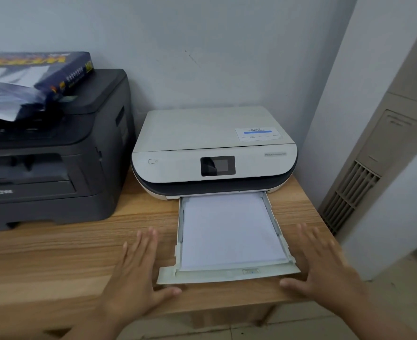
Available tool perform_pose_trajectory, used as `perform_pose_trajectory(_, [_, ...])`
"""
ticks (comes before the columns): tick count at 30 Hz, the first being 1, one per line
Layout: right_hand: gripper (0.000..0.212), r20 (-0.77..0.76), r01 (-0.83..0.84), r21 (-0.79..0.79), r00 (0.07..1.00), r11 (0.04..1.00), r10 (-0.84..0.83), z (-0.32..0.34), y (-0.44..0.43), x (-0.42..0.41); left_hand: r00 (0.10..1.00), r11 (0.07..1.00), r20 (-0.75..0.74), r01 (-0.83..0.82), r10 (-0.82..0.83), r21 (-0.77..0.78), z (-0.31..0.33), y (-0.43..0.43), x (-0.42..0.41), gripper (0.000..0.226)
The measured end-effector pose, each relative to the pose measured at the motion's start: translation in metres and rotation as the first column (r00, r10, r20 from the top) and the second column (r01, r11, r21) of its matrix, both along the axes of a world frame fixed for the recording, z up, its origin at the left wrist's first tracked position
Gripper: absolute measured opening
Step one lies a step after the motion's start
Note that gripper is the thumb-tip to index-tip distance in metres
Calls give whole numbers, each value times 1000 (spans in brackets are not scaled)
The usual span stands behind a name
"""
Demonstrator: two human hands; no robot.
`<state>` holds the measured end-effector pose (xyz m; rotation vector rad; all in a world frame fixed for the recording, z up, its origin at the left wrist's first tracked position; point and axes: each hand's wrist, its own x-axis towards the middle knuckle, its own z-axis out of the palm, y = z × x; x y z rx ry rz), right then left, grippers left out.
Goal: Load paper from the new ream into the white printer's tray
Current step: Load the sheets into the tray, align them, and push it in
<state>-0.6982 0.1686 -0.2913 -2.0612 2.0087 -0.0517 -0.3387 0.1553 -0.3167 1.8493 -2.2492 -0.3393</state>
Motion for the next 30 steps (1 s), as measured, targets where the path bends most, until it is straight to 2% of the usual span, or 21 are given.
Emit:
perform_pose_trajectory(4, [130, 77, 115, -62, 991, 991, -110, -1, -12, 8, 996, 995, 39, -81, 83, -51, -4, -8, -1, 126])
perform_pose_trajectory(6, [125, 100, 137, -82, 987, 987, -128, 2, -20, 9, 993, 994, 98, -61, 70, -88, -5, -11, 1, 127])
perform_pose_trajectory(8, [130, 109, 66, -22, 992, 998, -64, 6, -25, 7, 981, 998, 194, -22, 32, -50, -4, -12, 4, 129])
perform_pose_trajectory(10, [139, 90, -84, 66, 993, 994, 78, 8, -27, 5, 963, 1000, 269, 4, 4, -29, -3, -13, 5, 131])
perform_pose_trajectory(13, [125, 17, -208, 98, 978, 973, 208, 3, -27, 1, 958, 998, 287, 37, -19, -58, -4, -15, 6, 131])
perform_pose_trajectory(17, [125, -125, -158, -63, 981, 985, 149, -5, -35, -6, 956, 995, 293, 47, -20, -87, -3, -17, 4, 127])
perform_pose_trajectory(23, [119, -68, -91, -128, 994, 988, 83, 5, -53, -9, 959, 985, 281, 4, 46, -175, -1, -30, 0, 122])
perform_pose_trajectory(30, [126, -66, -65, -200, 996, 978, 53, 5, -80, -5, 942, 980, 315, -62, 120, -188, 12, -56, -7, 123])
